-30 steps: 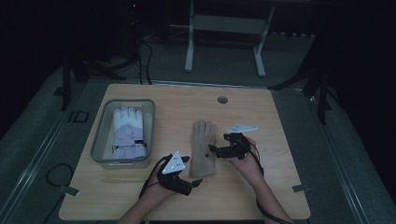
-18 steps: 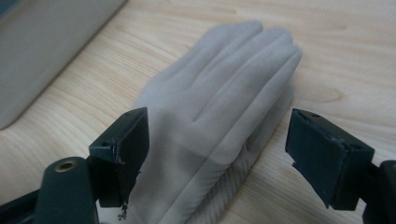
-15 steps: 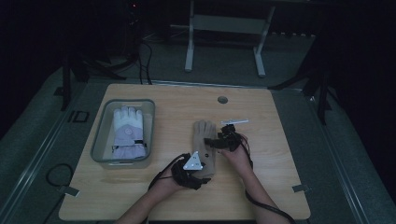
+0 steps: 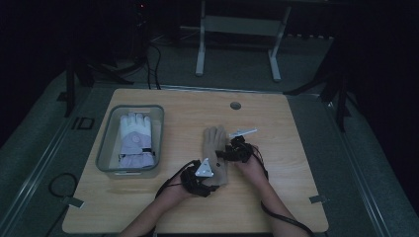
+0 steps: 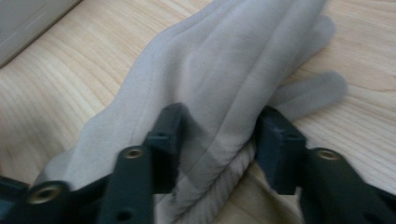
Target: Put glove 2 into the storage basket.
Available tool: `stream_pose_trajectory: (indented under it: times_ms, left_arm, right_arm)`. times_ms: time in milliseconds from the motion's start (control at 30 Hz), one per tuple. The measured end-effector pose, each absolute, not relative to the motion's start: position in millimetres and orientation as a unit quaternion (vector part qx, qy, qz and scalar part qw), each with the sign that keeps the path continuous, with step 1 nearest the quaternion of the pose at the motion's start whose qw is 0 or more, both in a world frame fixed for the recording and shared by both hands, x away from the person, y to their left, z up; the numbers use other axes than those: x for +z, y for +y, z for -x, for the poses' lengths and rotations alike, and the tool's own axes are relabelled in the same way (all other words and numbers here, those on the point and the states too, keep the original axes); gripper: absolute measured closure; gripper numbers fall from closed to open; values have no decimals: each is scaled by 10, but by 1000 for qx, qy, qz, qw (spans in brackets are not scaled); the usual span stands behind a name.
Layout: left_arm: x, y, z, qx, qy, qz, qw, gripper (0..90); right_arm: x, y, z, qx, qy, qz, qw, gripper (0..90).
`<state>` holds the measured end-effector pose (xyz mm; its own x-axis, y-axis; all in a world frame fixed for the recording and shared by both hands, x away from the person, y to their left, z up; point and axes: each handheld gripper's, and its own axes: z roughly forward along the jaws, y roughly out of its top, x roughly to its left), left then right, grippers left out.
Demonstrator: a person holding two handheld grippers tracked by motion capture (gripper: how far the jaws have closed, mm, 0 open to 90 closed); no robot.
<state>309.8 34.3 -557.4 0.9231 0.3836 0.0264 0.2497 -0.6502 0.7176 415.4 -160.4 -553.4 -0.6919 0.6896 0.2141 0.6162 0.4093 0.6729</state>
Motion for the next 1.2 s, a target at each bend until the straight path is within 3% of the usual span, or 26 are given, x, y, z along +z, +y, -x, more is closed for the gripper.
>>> stream_pose_trajectory:
  times_ms: [33, 100, 200, 467, 667, 1200]
  left_arm:
    - [-5574, 343, -3098, 88, 175, -904, 380, 430]
    - [-5579, 331, -3088, 93, 175, -905, 377, 430]
    - [-5581, 310, -3067, 104, 170, -908, 369, 433]
    - [-5559, 293, -3055, 117, 167, -913, 354, 523]
    - [-5521, 282, -3077, 136, 172, -916, 336, 777]
    - [-5234, 385, -3062, 137, 172, -917, 332, 812]
  right_arm:
    - [-5534, -1604, -4154, 379, 838, -390, 48, 562]
    - [-5522, -1580, -4123, 379, 841, -381, 52, 709]
    - [-5480, -1524, -4057, 368, 852, -362, 90, 760]
    - [-5453, -1518, -4080, 372, 841, -384, 88, 772]
    - [-5431, -1453, -4081, 362, 845, -382, 96, 776]
    - [-5132, -1386, -4051, 396, 833, -375, 94, 780]
